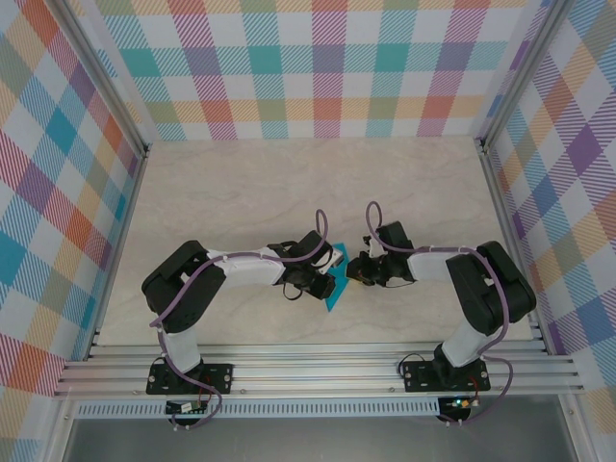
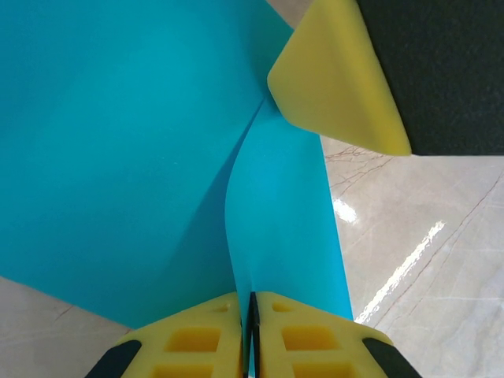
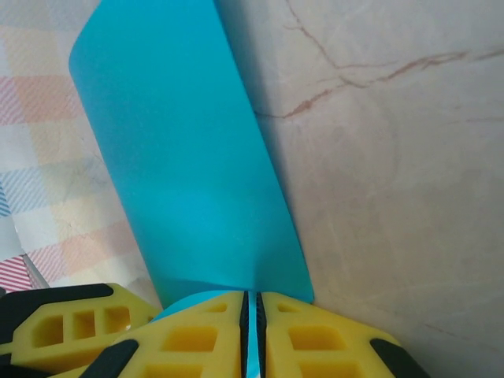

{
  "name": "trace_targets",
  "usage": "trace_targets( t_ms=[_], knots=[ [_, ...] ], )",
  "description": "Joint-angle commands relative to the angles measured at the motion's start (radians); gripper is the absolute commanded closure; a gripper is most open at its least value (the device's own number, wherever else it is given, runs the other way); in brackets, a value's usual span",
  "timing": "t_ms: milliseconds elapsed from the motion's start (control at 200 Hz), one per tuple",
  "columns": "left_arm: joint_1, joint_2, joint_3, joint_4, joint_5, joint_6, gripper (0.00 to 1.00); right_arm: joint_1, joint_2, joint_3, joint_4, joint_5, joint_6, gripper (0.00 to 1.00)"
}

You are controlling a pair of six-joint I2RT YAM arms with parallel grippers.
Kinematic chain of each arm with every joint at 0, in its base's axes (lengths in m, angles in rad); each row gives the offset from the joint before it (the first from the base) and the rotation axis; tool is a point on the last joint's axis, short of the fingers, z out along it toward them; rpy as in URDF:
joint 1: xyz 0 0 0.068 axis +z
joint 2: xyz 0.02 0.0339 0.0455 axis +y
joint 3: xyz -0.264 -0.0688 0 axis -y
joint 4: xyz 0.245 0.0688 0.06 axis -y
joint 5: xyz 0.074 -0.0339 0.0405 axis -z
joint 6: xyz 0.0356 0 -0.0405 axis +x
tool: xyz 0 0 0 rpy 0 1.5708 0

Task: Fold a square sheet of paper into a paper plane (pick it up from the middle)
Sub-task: Third fold the triangle at the center of the table.

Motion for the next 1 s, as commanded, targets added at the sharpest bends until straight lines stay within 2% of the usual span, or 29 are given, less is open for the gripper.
trace_targets(
  t_ms=[0,260,550,775,995],
  knots=[
    [0.006,0.025,0.004,-0.039,0.002,0.013,0.88,-0.005,0.011,-0.011,0.027,-0.001,-0.029,0.86],
    [0.005,0.019,0.003,-0.038,-0.001,0.011,0.88,-0.002,-0.129,-0.023,0.002,-0.058,0.001,0.85],
    [0.005,0.023,0.009,-0.040,0.001,0.010,0.88,0.042,-0.046,-0.024,0.026,-0.080,0.018,0.85],
    [0.005,0.024,0.006,-0.040,-0.004,0.010,0.88,0.053,0.032,-0.025,0.035,-0.031,0.013,0.86],
    [0.004,0.018,0.004,-0.038,-0.019,0.008,0.88,0.052,-0.088,-0.055,0.020,-0.040,0.023,0.85]
  ],
)
